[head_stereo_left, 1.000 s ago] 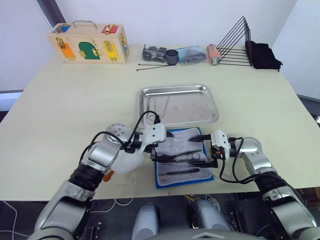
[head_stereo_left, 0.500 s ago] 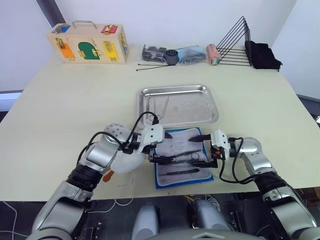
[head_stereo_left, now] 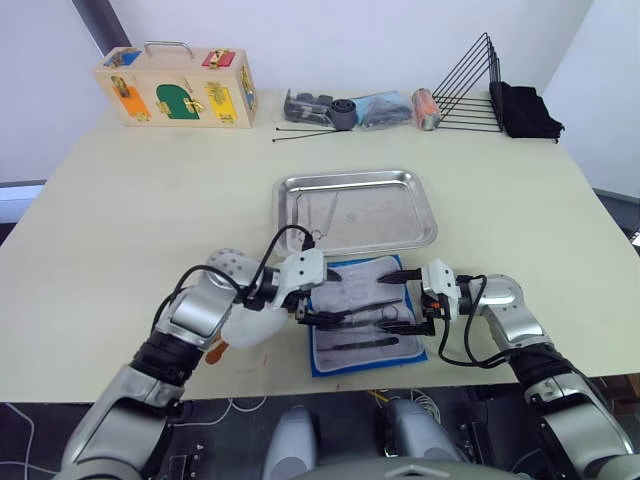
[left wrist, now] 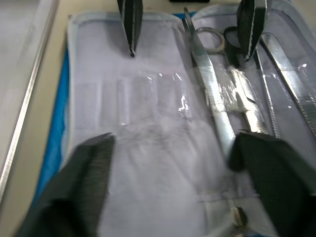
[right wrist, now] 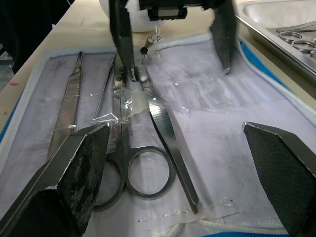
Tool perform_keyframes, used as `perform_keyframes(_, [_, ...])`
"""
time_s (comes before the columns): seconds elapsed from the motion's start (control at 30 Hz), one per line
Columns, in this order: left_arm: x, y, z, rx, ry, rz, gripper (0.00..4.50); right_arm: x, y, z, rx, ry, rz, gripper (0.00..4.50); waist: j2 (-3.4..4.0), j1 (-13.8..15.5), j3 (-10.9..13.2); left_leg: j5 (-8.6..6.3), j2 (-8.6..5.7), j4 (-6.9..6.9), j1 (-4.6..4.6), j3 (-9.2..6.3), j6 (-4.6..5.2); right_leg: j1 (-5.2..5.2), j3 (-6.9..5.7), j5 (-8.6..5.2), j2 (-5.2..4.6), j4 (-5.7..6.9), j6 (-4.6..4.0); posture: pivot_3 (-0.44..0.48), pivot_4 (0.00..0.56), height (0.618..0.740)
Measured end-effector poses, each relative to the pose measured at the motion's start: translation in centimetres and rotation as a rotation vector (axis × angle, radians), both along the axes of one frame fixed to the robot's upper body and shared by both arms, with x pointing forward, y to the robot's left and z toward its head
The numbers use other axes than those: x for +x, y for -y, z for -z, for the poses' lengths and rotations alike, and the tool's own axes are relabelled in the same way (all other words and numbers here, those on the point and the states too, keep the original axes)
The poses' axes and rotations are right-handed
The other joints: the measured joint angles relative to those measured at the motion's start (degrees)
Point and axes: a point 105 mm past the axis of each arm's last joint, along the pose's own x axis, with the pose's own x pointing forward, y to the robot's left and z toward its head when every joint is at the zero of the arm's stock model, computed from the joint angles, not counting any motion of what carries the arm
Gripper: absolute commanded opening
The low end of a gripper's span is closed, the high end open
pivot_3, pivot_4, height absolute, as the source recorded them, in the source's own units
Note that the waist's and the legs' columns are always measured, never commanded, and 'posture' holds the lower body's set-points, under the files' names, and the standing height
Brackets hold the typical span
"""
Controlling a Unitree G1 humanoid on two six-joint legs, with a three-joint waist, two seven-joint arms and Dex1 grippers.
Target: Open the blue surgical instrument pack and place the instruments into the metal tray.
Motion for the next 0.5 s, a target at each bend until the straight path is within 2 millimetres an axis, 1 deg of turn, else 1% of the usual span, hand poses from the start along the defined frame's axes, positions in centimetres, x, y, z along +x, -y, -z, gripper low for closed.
perform_keyframes(0.03, [0.0,0.0,0.0,-0.001,-0.002,0.001,2.53,0.0,0.0,0.0,0.000,0.000,0.000,4.50,0.00,0.00,0.00,0.00,0.00,0.00,0.00,0.00,0.00,0.00,0.00,0.00,0.00,0.01,0.00,0.000,0.150,0.740])
perform_keyframes(0.07, [-0.2,0.0,0.0,-0.002,-0.013,0.003,2.07,0.0,0.0,0.0,0.001,0.000,0.000,4.50,0.01,-0.01,0.00,0.00,0.00,0.00,0.00,0.01,0.00,0.00,0.00,0.00,0.00,0.01,0.00,0.000,0.150,0.740])
perform_keyframes(0.1, [-0.4,0.0,0.0,-0.004,-0.024,0.005,1.79,0.0,0.0,0.0,0.001,0.000,0.000,4.50,0.01,-0.01,0.01,0.00,0.00,0.00,0.01,0.00,0.00,0.00,0.00,0.00,0.00,0.01,0.00,0.000,0.150,0.740])
perform_keyframes(0.13, [-0.4,0.0,0.1,-0.003,-0.031,0.005,1.04,0.0,0.0,0.0,0.001,0.000,0.000,4.50,0.01,-0.01,0.00,0.00,0.00,0.00,0.00,-0.02,0.00,0.00,-0.01,0.00,0.01,0.01,0.00,0.000,0.150,0.740])
perform_keyframes(0.23, [-0.7,0.0,0.2,-0.001,-0.045,0.009,0.28,0.0,-0.1,0.0,0.002,0.000,0.000,4.50,0.02,-0.04,0.01,0.00,0.00,0.00,0.01,-0.01,0.00,0.00,0.00,0.00,0.01,0.01,0.00,0.000,0.150,0.740])
perform_keyframes(0.27, [-0.8,0.0,0.2,0.000,-0.048,0.010,0.11,0.0,-0.1,0.0,0.002,0.000,0.000,4.50,0.01,-0.04,0.00,0.00,0.00,0.00,0.01,-0.01,0.00,0.00,0.00,0.00,0.01,0.02,0.00,0.000,0.150,0.740])
perform_keyframes(0.5, [-1.1,0.0,0.2,-0.004,-0.061,-0.008,0.11,0.0,-0.1,0.0,0.003,0.000,0.000,4.50,0.01,-0.07,0.00,0.00,0.00,0.00,0.02,-0.01,0.00,0.00,0.02,0.00,0.02,0.01,0.00,0.000,0.150,0.740])
